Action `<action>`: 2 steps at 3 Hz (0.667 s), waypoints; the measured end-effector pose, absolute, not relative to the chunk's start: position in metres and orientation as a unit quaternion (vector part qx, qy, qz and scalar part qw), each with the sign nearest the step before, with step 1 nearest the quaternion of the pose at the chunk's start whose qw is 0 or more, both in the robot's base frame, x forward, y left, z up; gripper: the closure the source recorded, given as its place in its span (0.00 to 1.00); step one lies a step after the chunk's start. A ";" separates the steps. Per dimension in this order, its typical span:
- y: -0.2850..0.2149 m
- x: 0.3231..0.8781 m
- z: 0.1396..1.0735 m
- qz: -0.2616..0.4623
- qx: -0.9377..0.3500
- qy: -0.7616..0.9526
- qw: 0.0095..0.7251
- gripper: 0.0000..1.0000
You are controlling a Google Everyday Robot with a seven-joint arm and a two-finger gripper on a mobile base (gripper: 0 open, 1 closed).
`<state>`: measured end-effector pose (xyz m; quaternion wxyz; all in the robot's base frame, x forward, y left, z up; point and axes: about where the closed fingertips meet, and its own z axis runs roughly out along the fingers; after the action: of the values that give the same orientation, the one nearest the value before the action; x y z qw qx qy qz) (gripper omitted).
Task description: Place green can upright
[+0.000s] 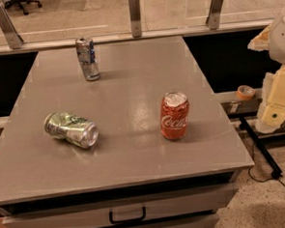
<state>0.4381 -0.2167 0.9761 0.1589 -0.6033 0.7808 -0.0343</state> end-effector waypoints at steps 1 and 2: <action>-0.217 0.438 0.976 -0.034 -0.603 0.781 0.159 0.00; -0.185 0.443 0.980 -0.008 -0.609 0.776 0.164 0.00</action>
Offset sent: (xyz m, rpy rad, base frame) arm 0.0112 0.0849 0.0061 0.1221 0.0891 0.0642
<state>0.4430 -0.1850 0.9799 0.1639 -0.6091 0.7760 -0.0081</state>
